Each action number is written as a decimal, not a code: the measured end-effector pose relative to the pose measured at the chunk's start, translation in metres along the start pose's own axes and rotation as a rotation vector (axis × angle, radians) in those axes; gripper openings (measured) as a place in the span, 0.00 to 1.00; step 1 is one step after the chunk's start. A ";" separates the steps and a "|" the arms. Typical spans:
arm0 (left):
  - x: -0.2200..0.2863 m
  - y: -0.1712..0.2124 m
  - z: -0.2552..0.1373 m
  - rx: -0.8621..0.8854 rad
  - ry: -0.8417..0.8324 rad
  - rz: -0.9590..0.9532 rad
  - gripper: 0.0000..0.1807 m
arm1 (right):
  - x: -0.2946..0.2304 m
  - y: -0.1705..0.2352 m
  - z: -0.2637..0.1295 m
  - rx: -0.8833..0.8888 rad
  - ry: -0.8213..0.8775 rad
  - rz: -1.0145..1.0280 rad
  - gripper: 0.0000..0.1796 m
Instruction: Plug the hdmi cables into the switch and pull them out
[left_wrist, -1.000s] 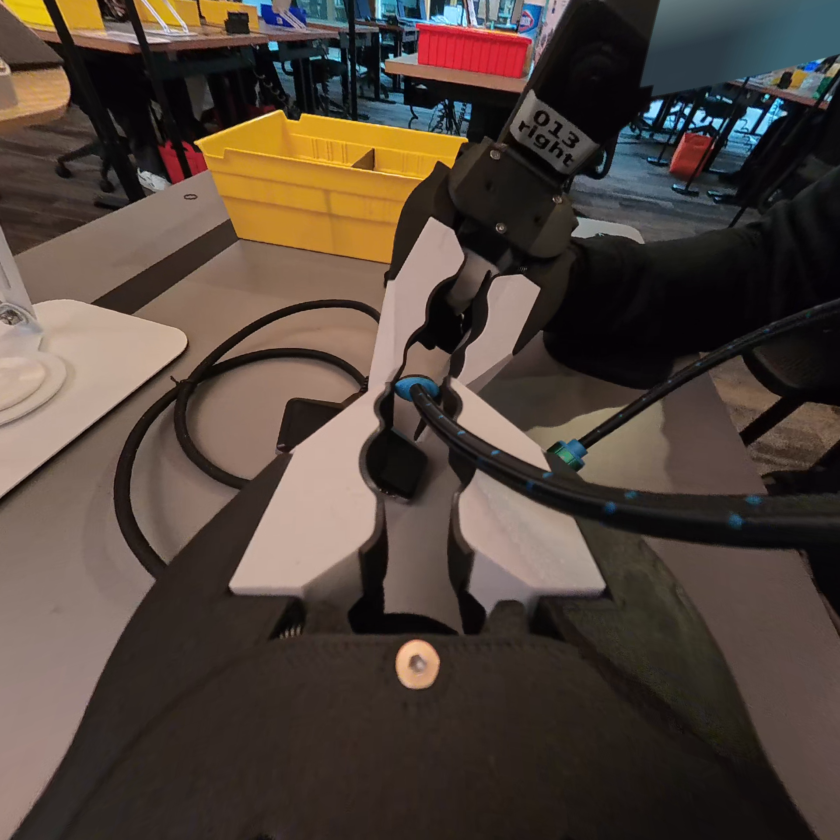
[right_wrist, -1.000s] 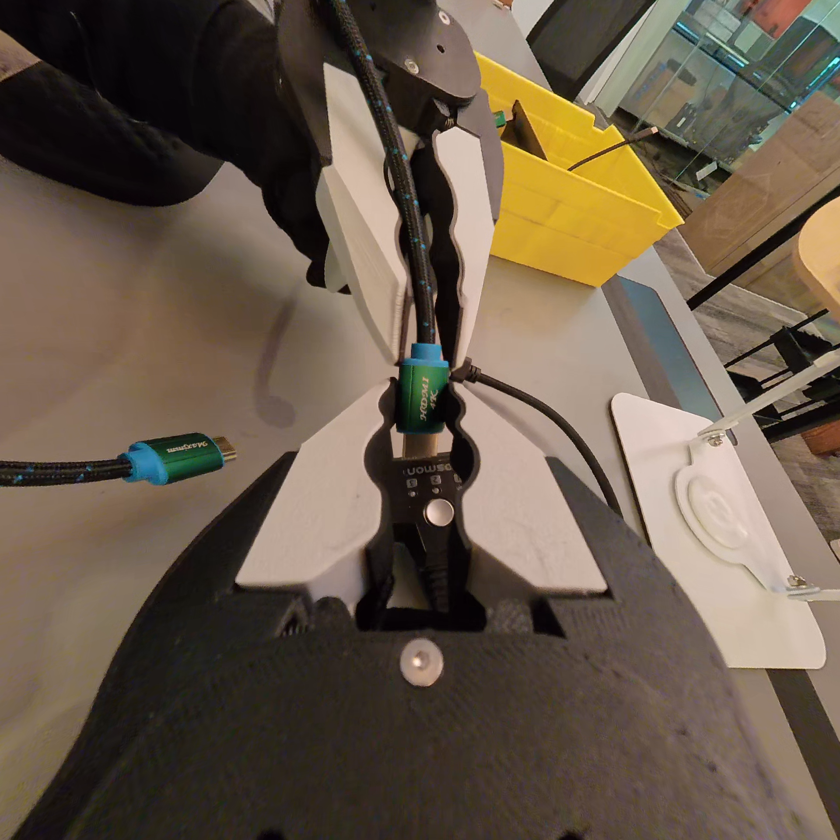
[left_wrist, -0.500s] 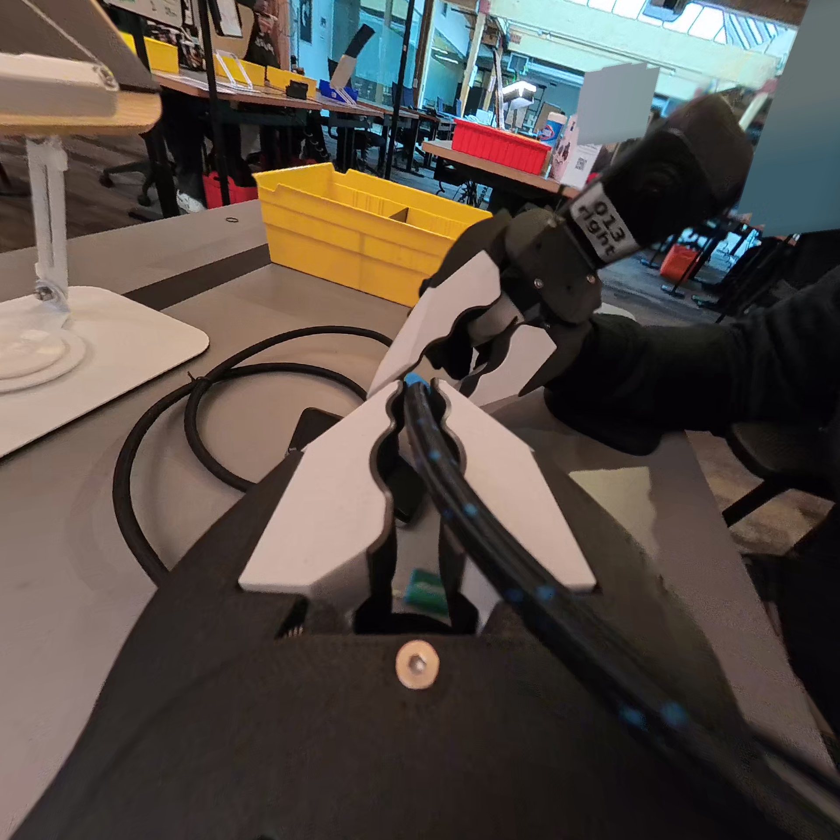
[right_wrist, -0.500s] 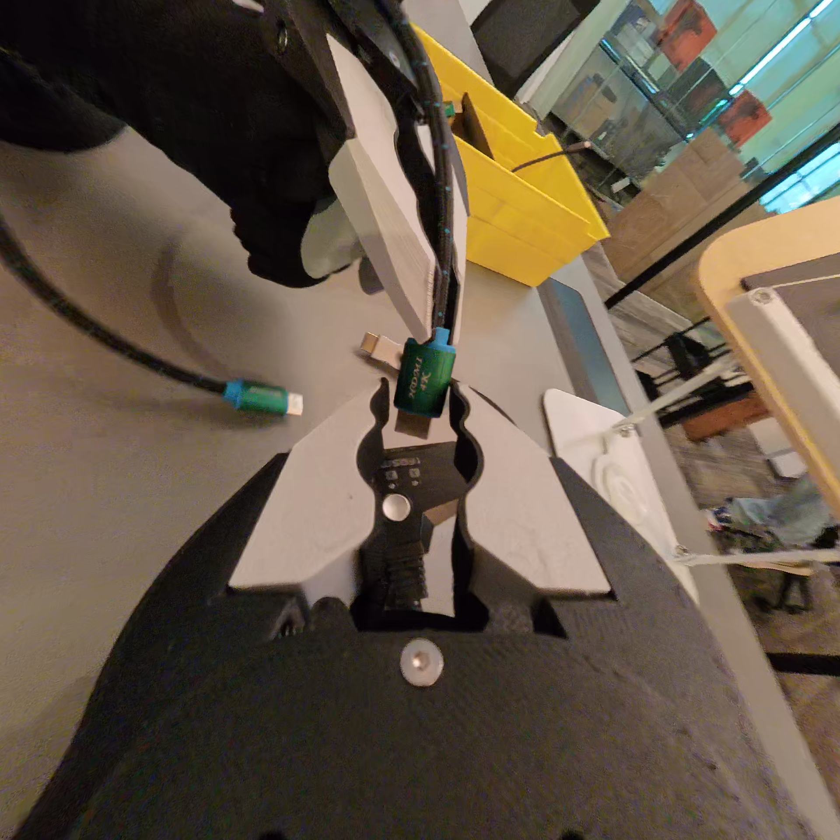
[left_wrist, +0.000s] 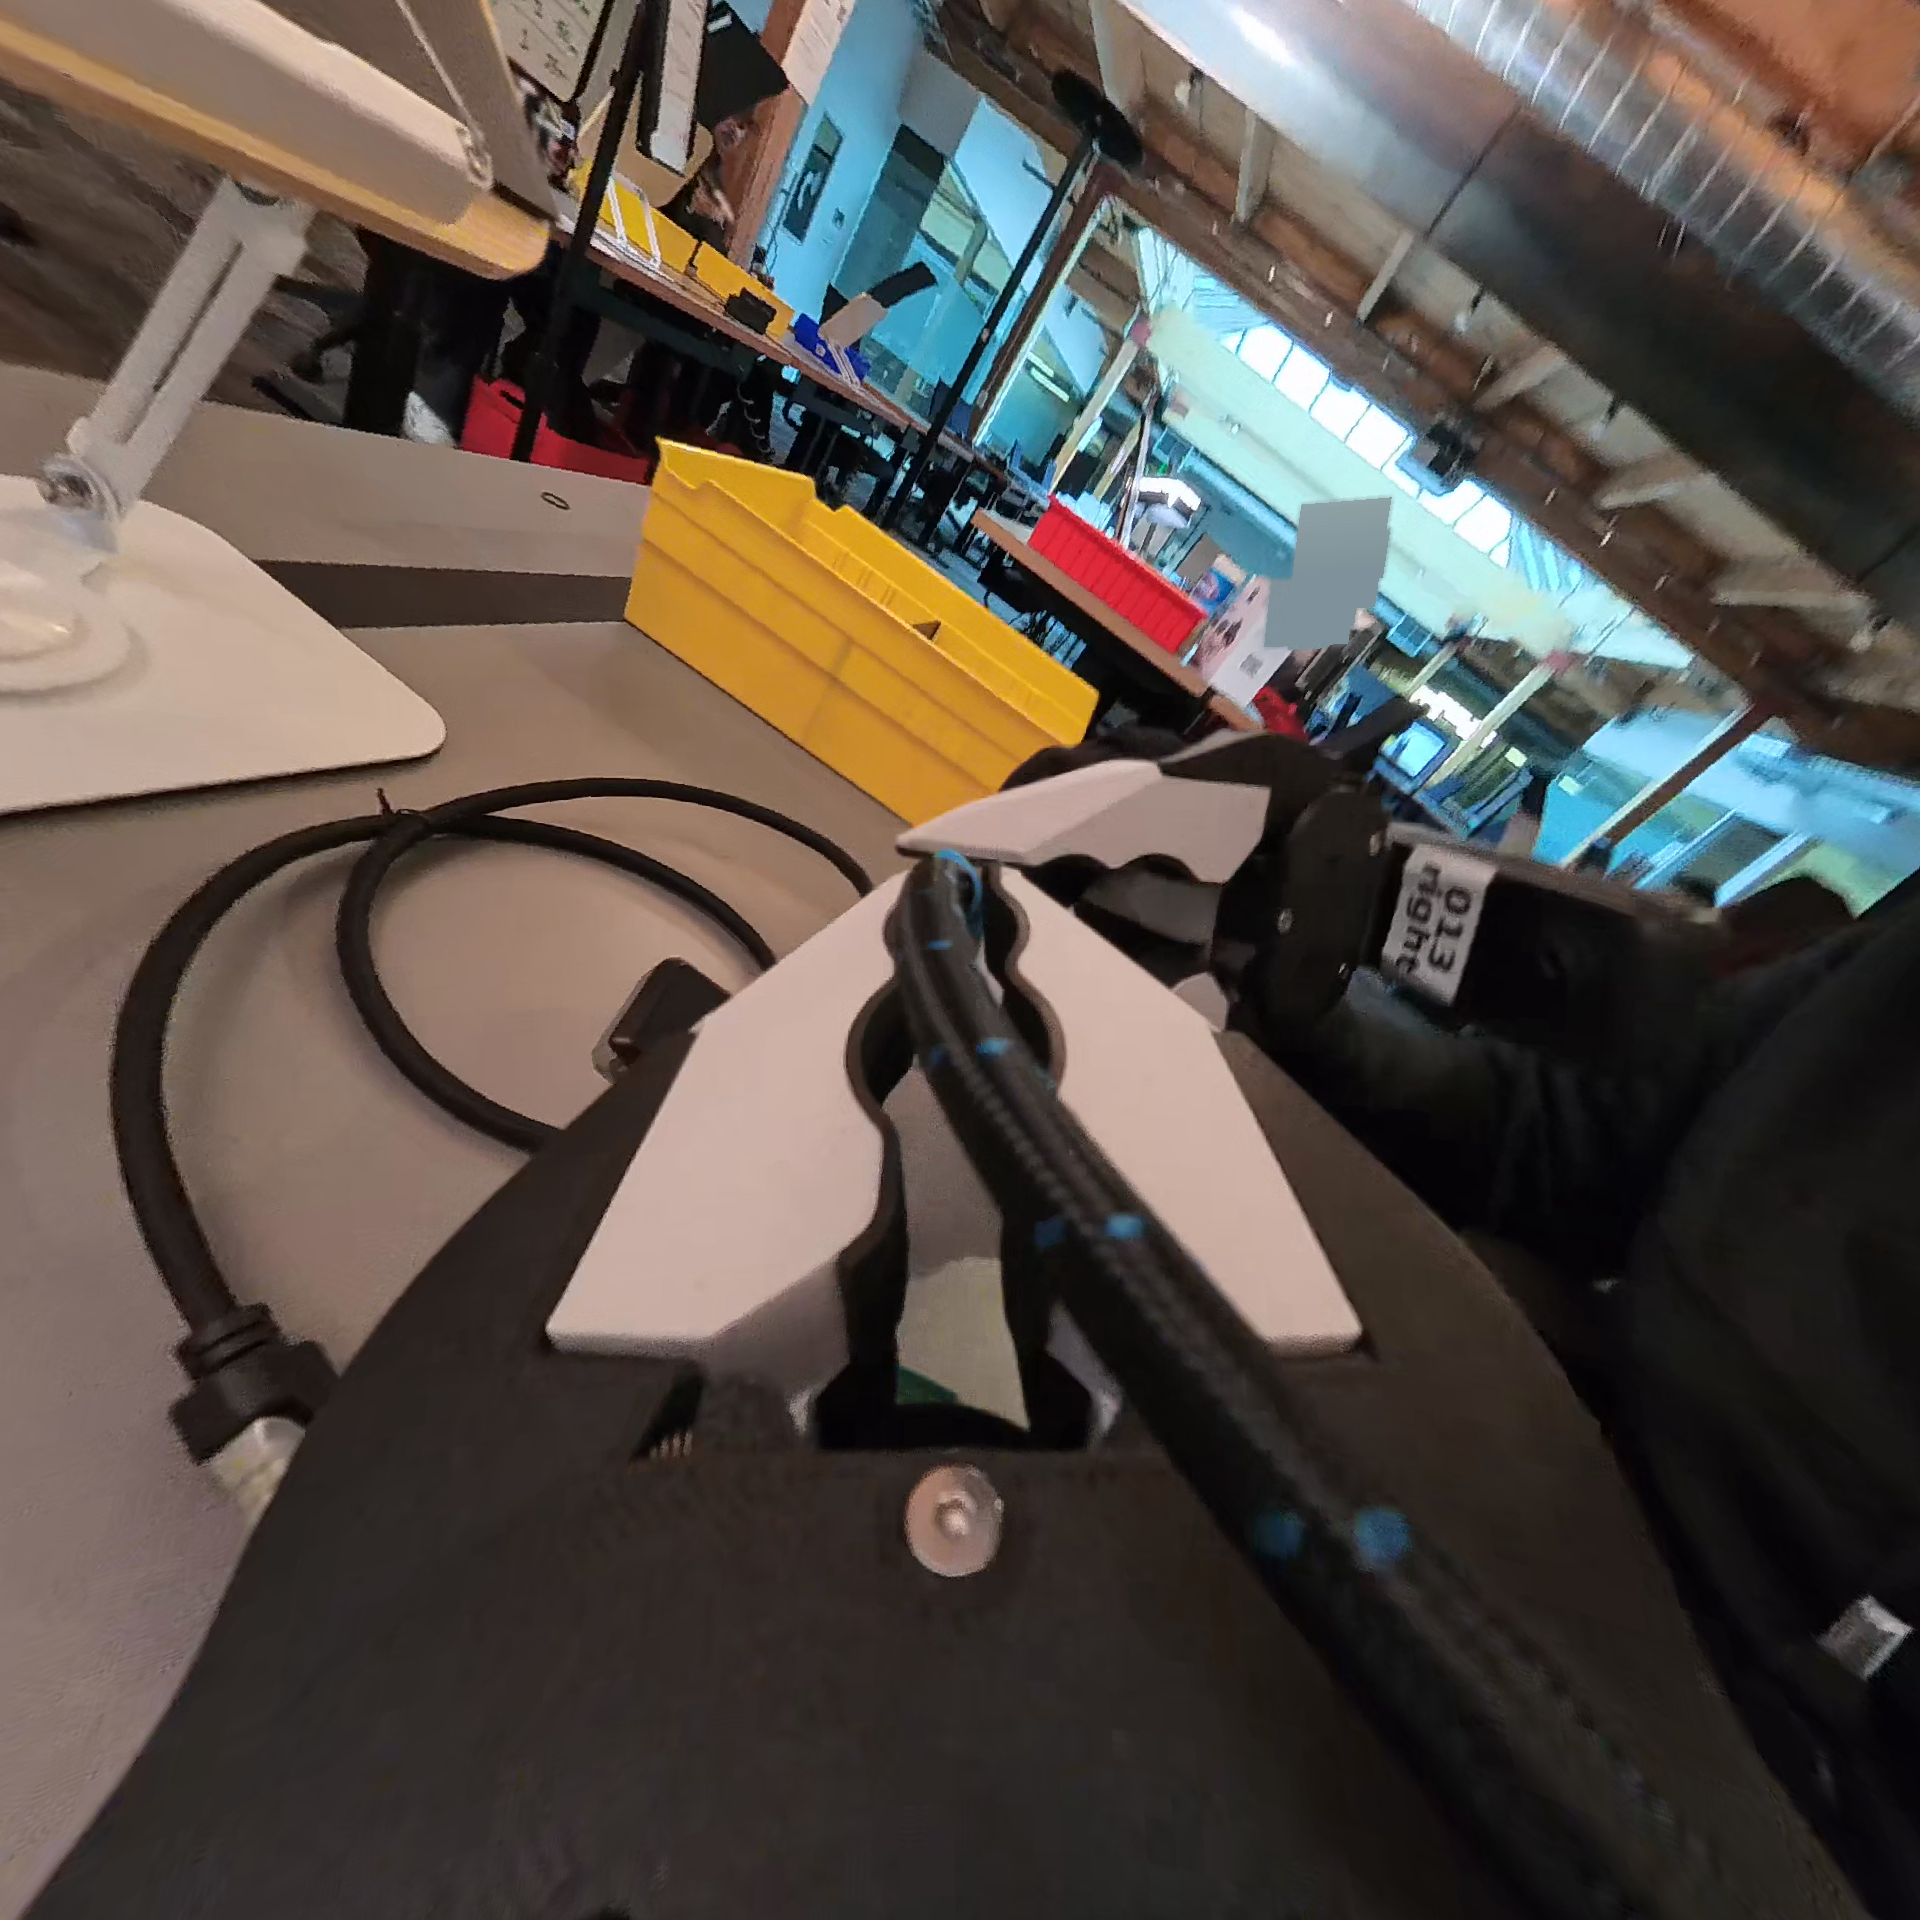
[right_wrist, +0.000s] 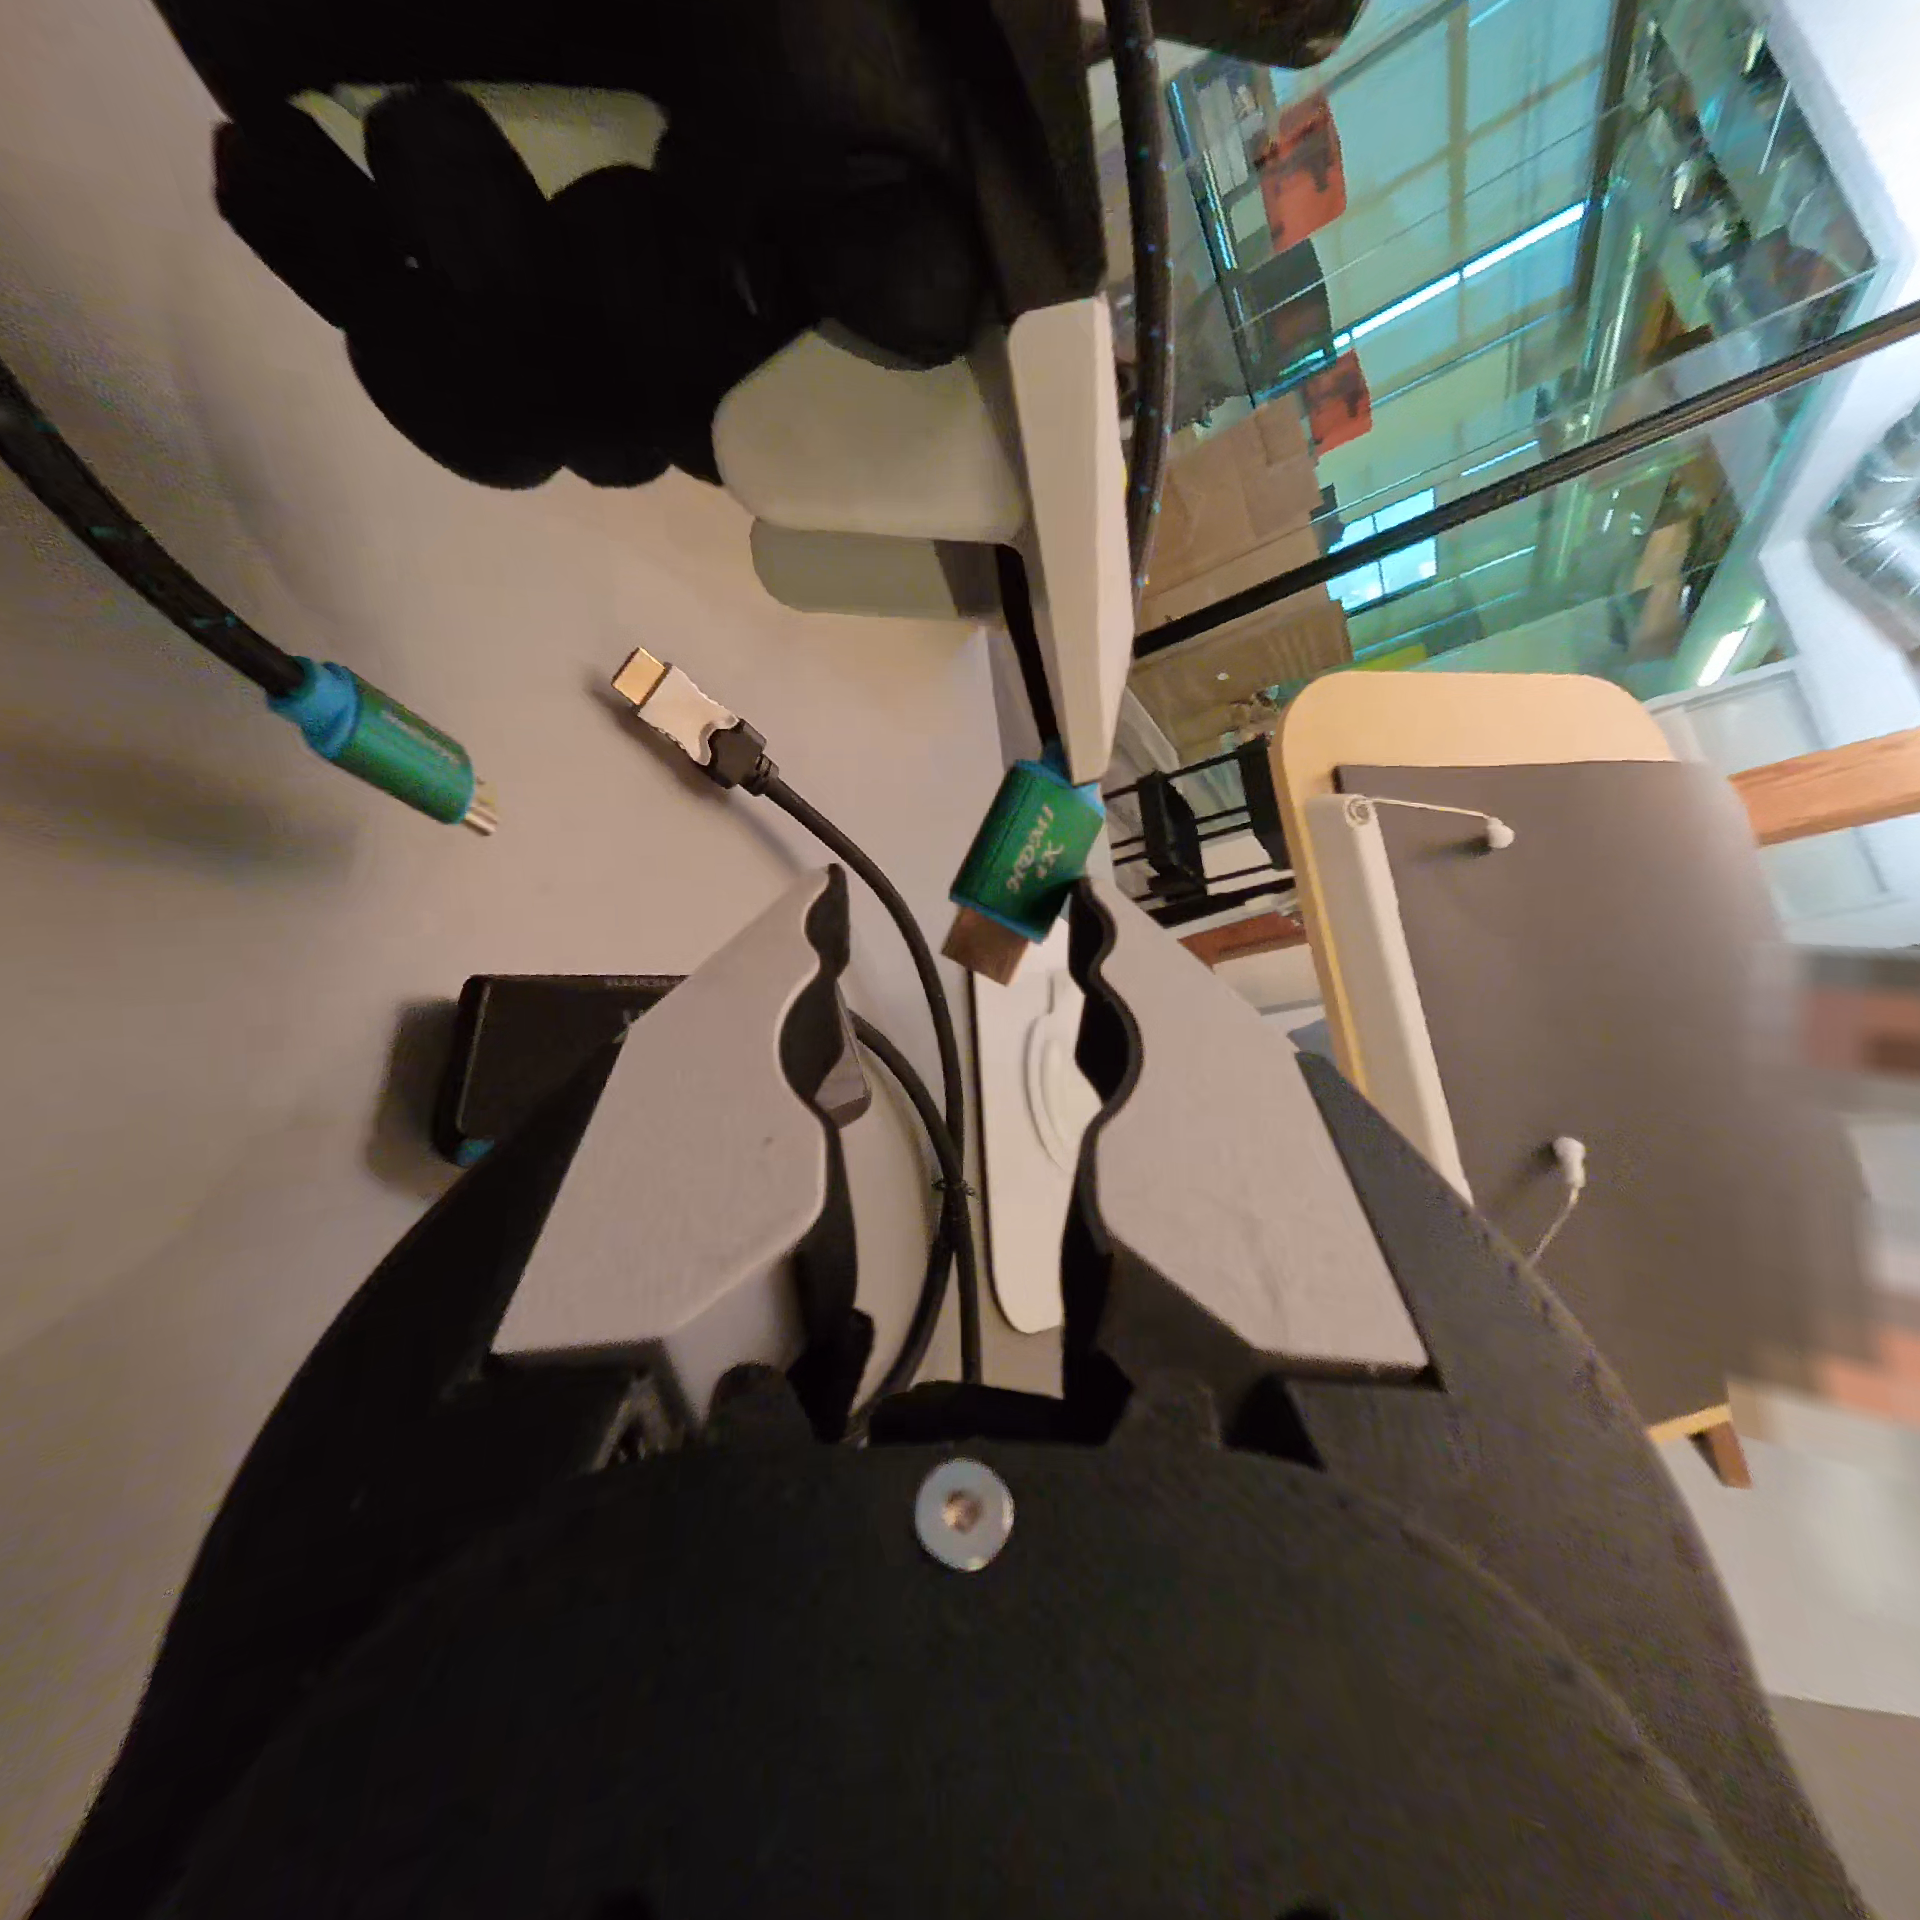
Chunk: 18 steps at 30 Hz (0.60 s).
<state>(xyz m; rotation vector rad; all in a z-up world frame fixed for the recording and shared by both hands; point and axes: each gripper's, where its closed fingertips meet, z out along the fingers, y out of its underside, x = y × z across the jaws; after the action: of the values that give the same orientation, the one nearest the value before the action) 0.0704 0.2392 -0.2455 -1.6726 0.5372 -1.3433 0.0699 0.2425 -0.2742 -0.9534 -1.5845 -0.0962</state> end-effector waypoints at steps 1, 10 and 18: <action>0.000 -0.001 0.000 0.011 0.003 -0.038 0.04 | 0.001 0.001 0.000 -0.008 0.010 -0.011 0.22; 0.005 0.004 0.005 0.038 0.034 -0.174 0.05 | 0.007 0.002 -0.007 -0.002 0.016 0.032 0.10; -0.002 0.024 0.005 -0.097 -0.073 0.107 0.22 | -0.009 -0.003 -0.006 0.109 -0.158 0.265 0.09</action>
<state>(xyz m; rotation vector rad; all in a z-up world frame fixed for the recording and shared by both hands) 0.0794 0.2303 -0.2668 -1.7386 0.6486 -1.1911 0.0721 0.2326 -0.2784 -1.0971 -1.5740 0.2536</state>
